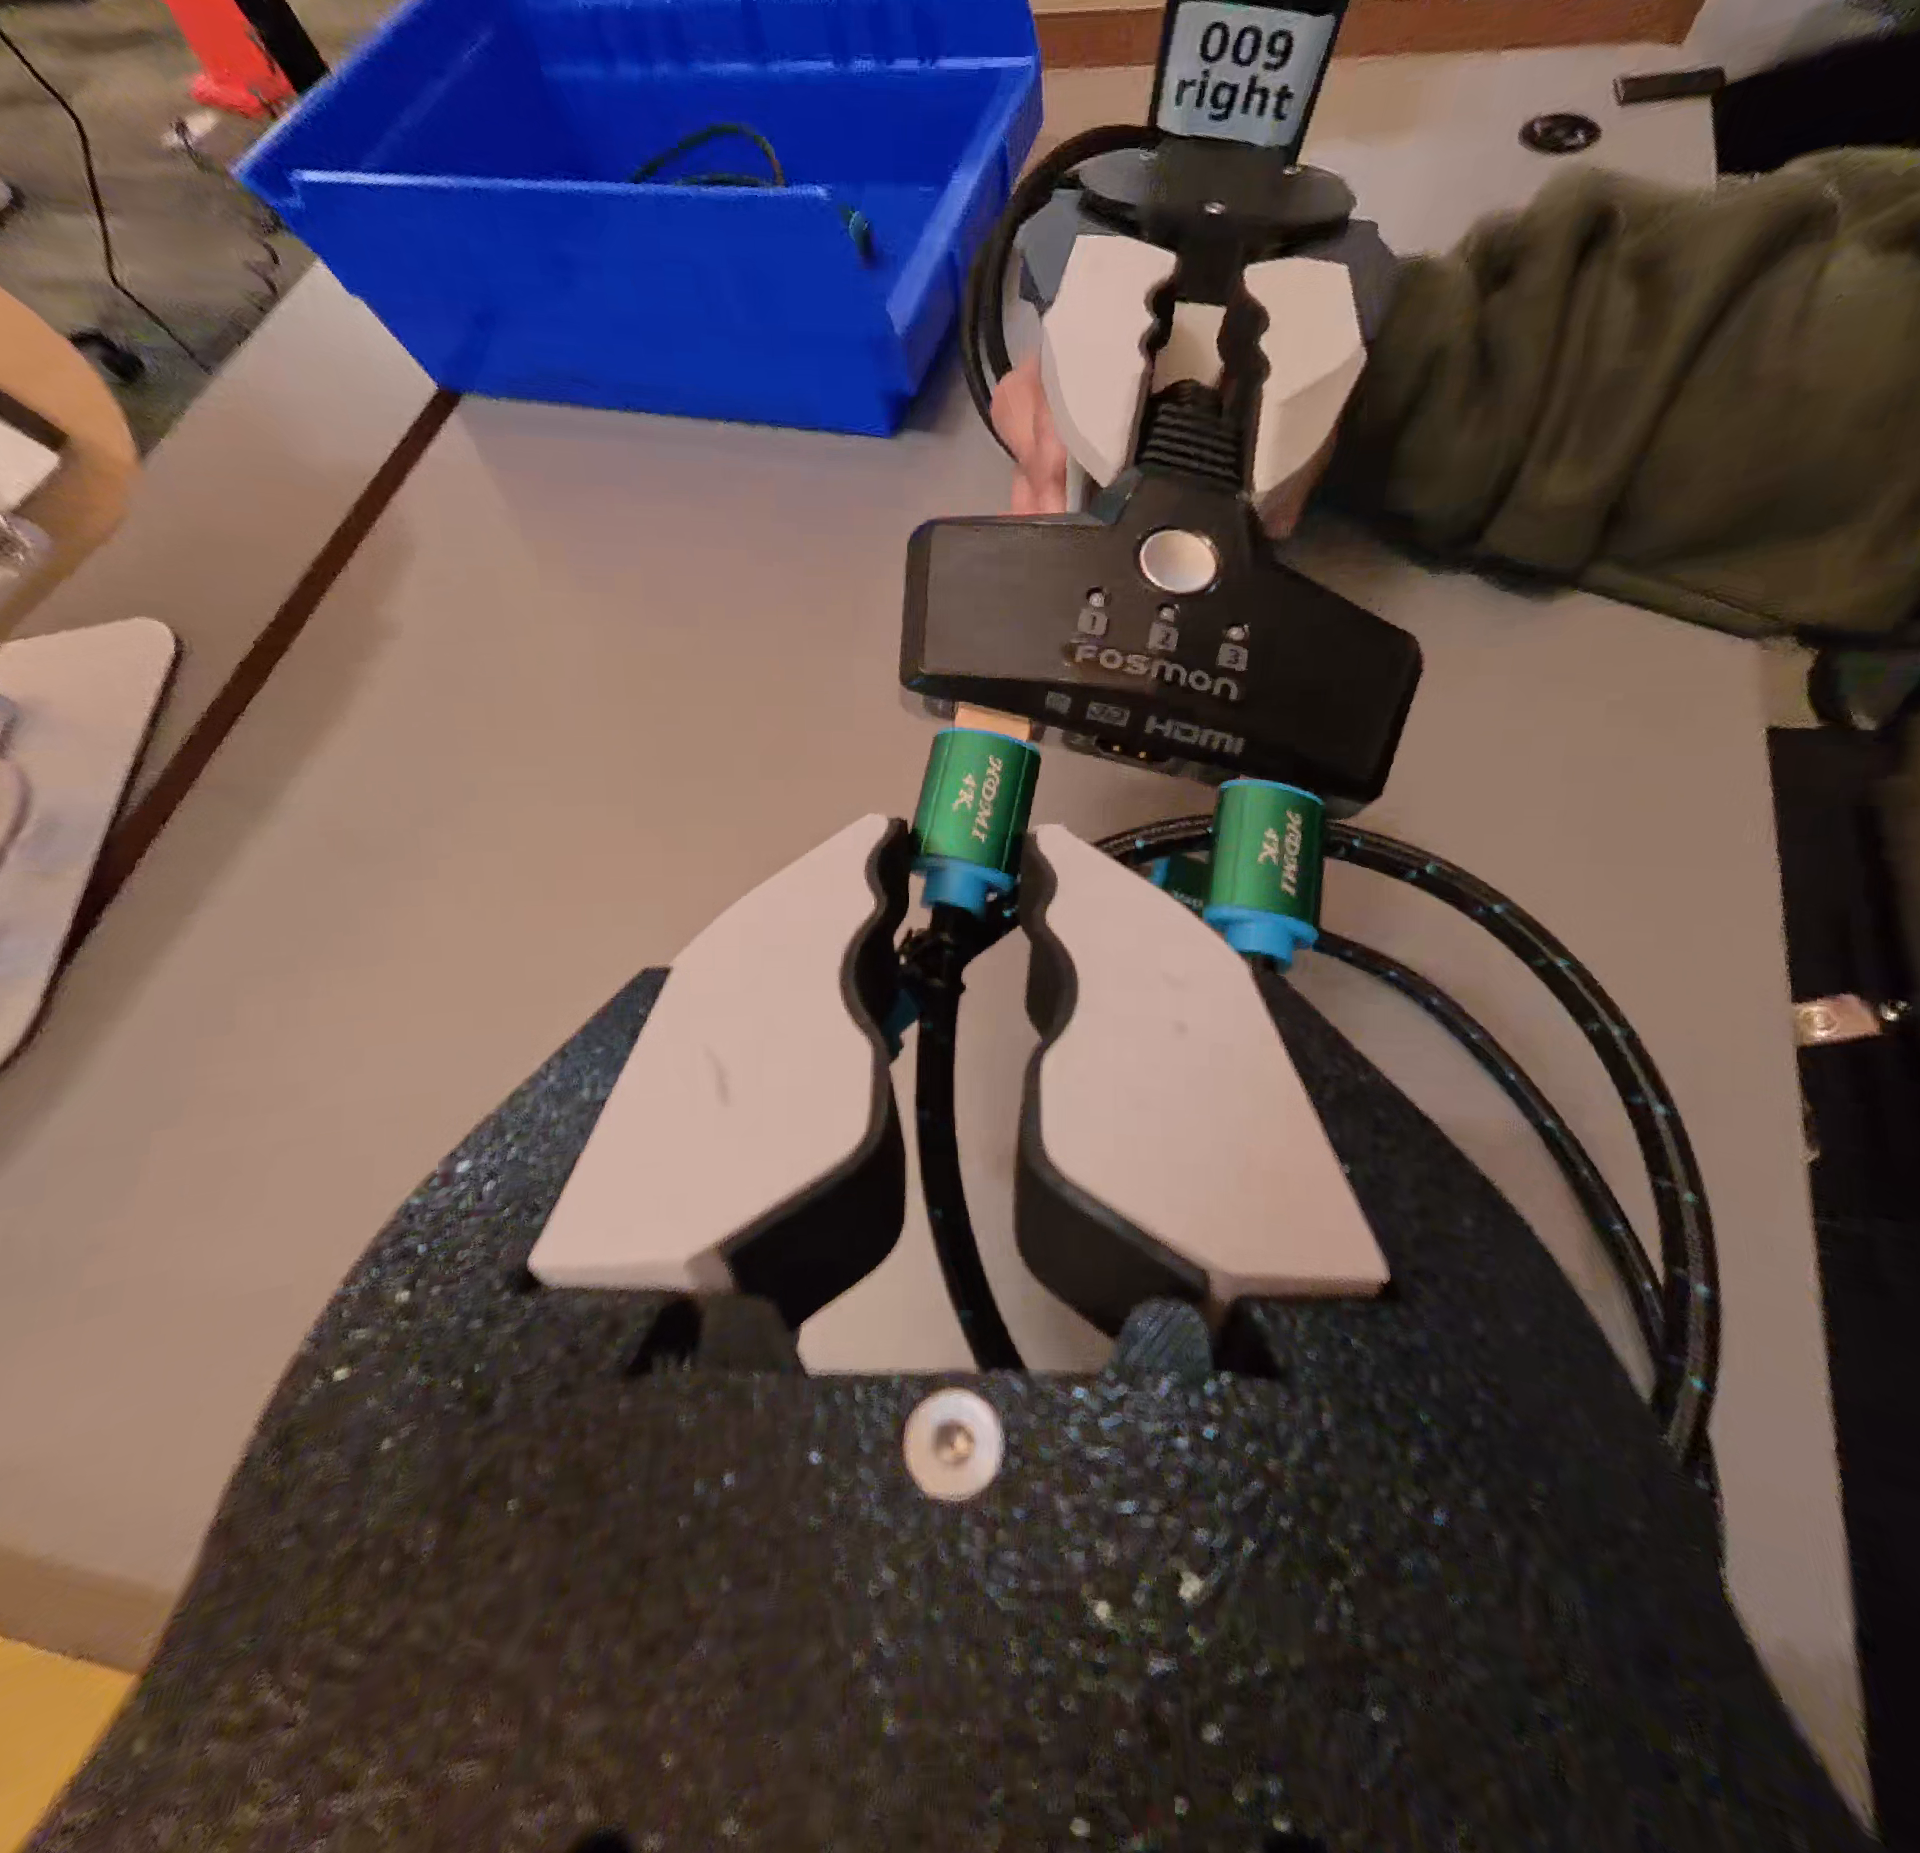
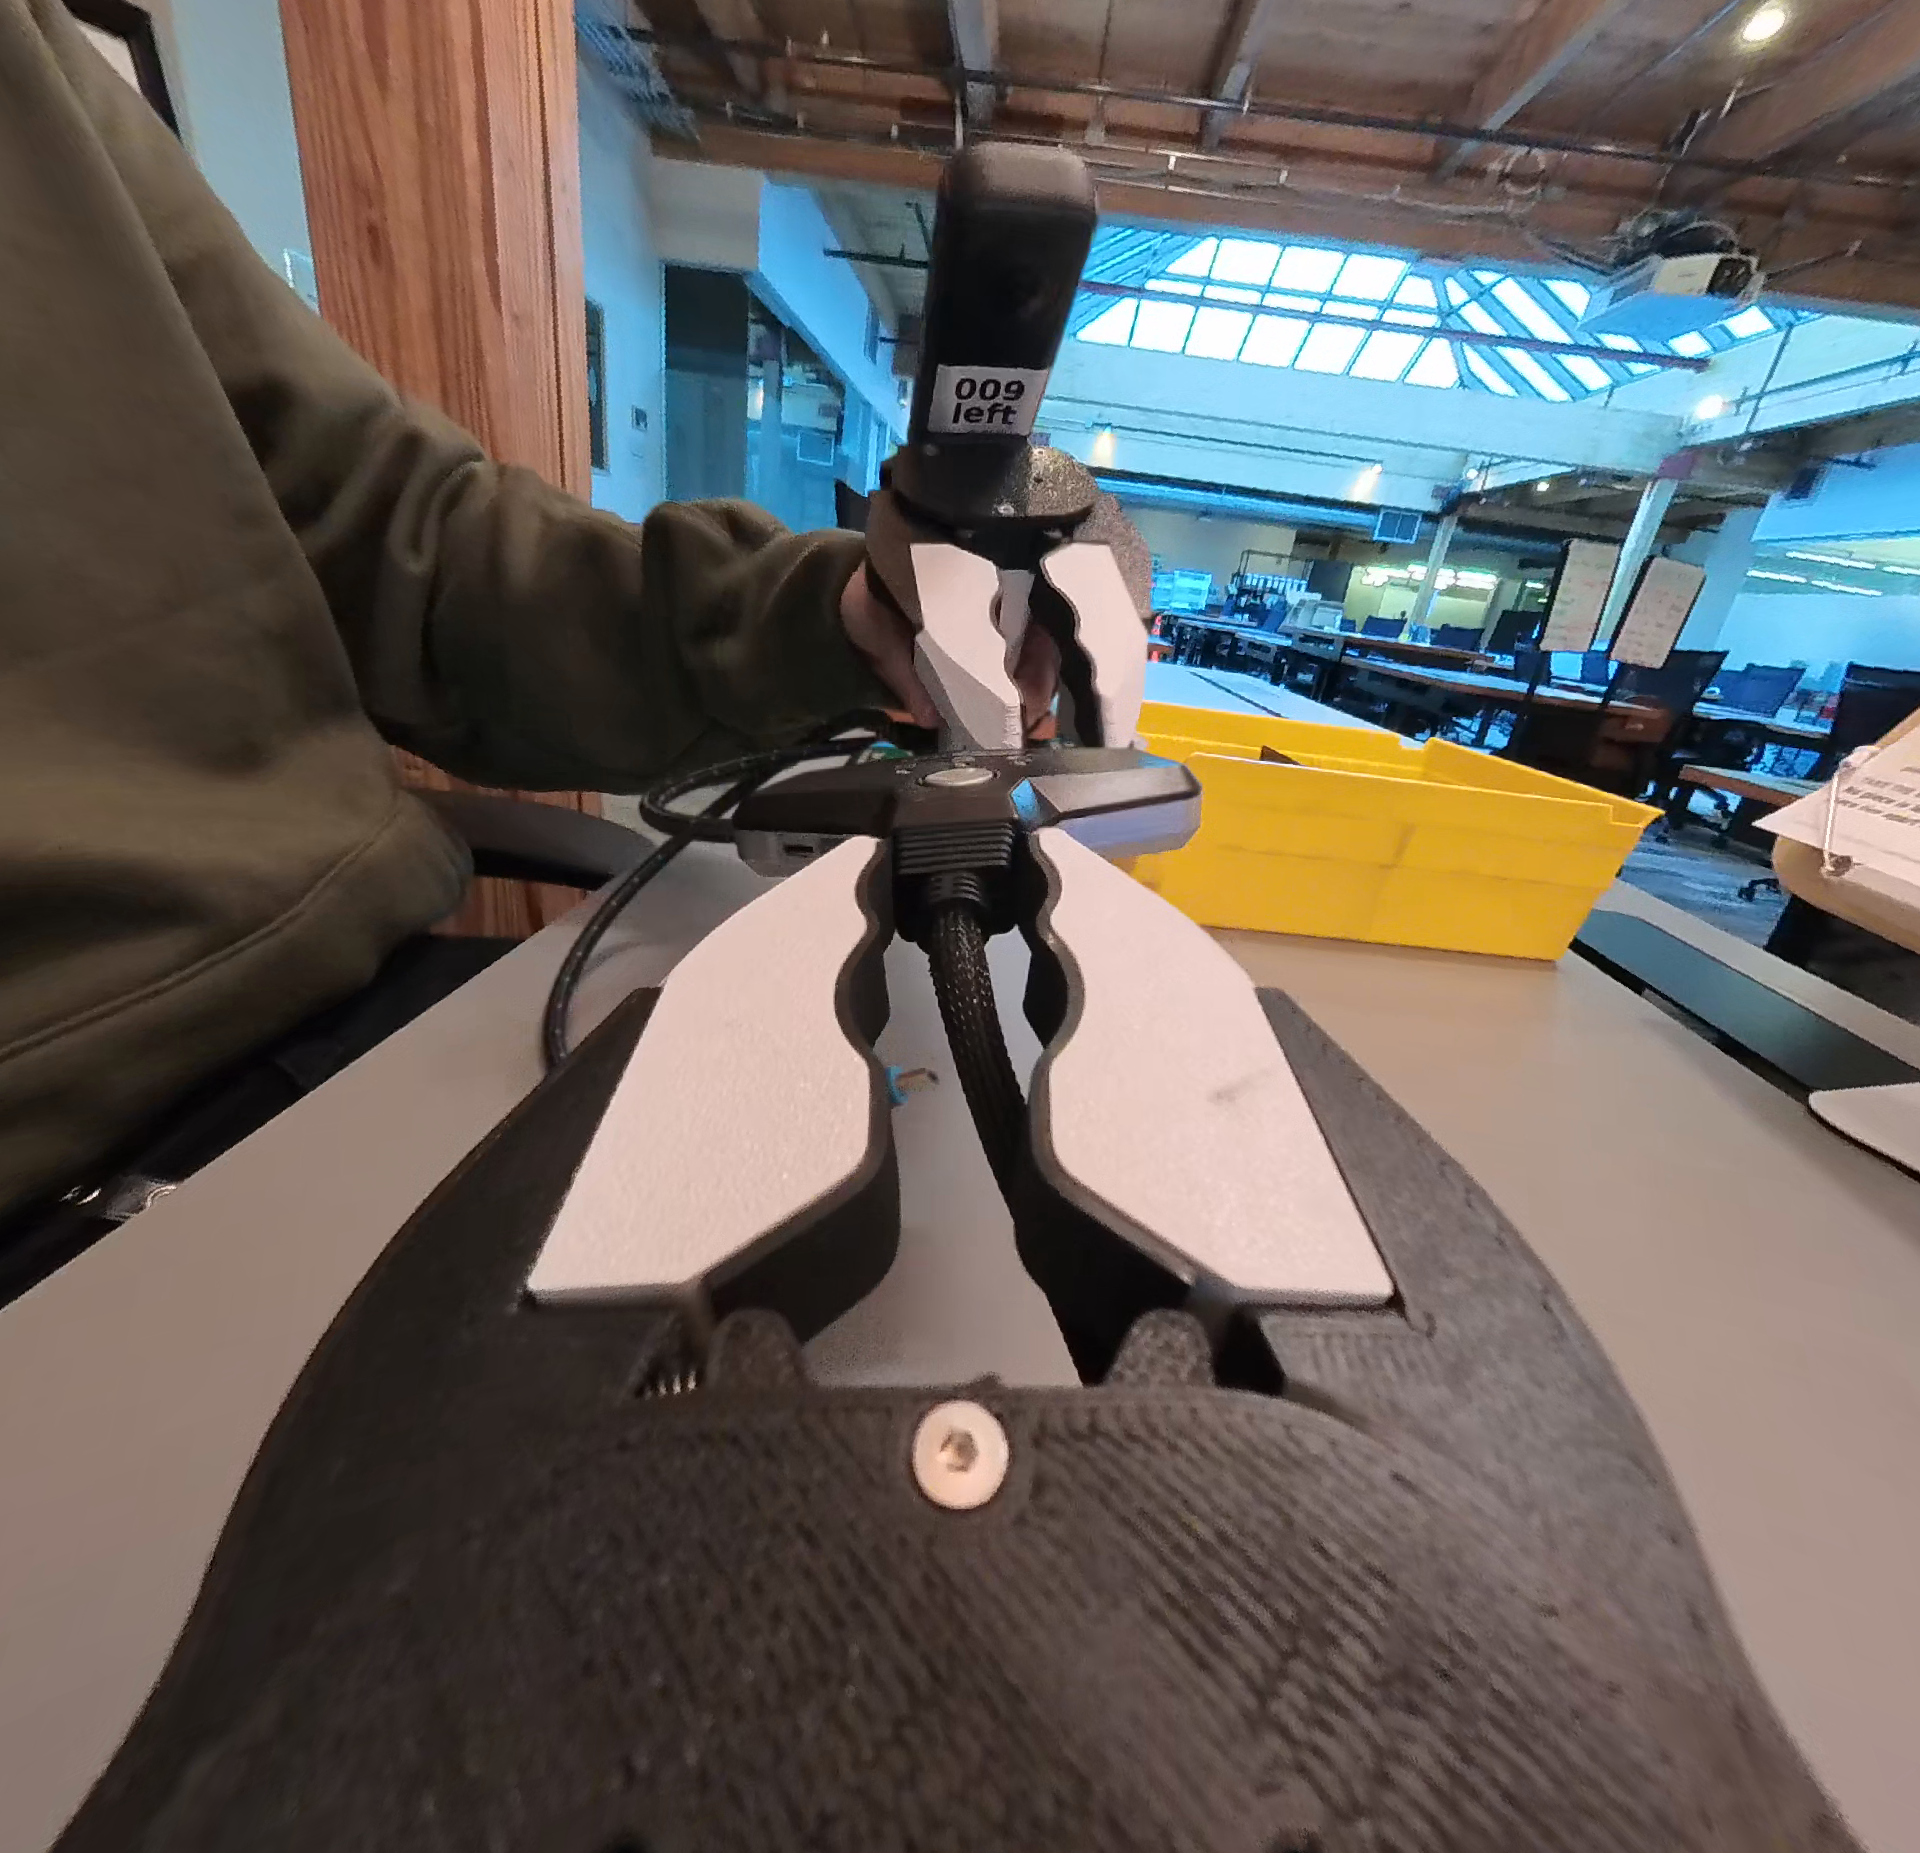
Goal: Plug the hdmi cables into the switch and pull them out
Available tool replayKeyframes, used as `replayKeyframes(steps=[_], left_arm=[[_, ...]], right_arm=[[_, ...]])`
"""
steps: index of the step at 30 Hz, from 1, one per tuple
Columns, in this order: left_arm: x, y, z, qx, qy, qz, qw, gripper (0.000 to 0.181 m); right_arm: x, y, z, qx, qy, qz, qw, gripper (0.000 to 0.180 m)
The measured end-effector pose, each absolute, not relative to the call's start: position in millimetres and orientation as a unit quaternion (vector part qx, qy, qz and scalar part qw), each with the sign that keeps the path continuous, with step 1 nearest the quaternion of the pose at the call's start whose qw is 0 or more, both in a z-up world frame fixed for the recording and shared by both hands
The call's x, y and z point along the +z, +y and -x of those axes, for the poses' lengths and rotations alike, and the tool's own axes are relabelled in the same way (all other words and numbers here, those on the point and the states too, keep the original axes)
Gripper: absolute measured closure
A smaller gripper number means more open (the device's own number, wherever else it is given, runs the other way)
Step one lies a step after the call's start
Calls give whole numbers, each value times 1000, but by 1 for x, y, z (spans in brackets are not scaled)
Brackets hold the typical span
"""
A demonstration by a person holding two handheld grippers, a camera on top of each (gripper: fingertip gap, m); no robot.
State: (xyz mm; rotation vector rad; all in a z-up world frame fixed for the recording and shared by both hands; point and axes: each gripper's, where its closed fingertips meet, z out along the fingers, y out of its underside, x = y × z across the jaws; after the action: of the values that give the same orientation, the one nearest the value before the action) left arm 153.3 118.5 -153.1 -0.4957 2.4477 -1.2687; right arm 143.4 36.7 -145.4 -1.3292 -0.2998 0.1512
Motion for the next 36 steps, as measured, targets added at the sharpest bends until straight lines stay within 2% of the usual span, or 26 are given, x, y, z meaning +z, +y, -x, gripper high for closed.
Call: replayKeyframes(steps=[6, 13, 15, 19, 29, 34, 36], left_arm=[[-140, 109, -152, -493, 834, 151, 195, 162], [-123, 105, -148, -463, 845, 110, 243, 161], [-121, 107, -145, -468, 846, 116, 226, 166], [-130, 114, -143, -443, 860, 143, 207, 160], [-137, 119, -145, -424, 870, 155, 199, 172], [-145, 123, -149, -359, 890, 123, 251, 174], [-140, 119, -147, -388, 882, 127, 233, 174]], right_arm=[[-132, 27, -143, 89, -134, 570, 806, 157], [-123, 15, -145, 80, -140, 545, 823, 158], [-121, 14, -146, 79, -139, 540, 827, 158], [-122, 15, -145, 79, -140, 541, 825, 158], [-128, 21, -142, 88, -142, 559, 812, 157], [-132, 26, -143, 83, -138, 577, 800, 157], [-128, 23, -141, 93, -137, 564, 809, 157]])
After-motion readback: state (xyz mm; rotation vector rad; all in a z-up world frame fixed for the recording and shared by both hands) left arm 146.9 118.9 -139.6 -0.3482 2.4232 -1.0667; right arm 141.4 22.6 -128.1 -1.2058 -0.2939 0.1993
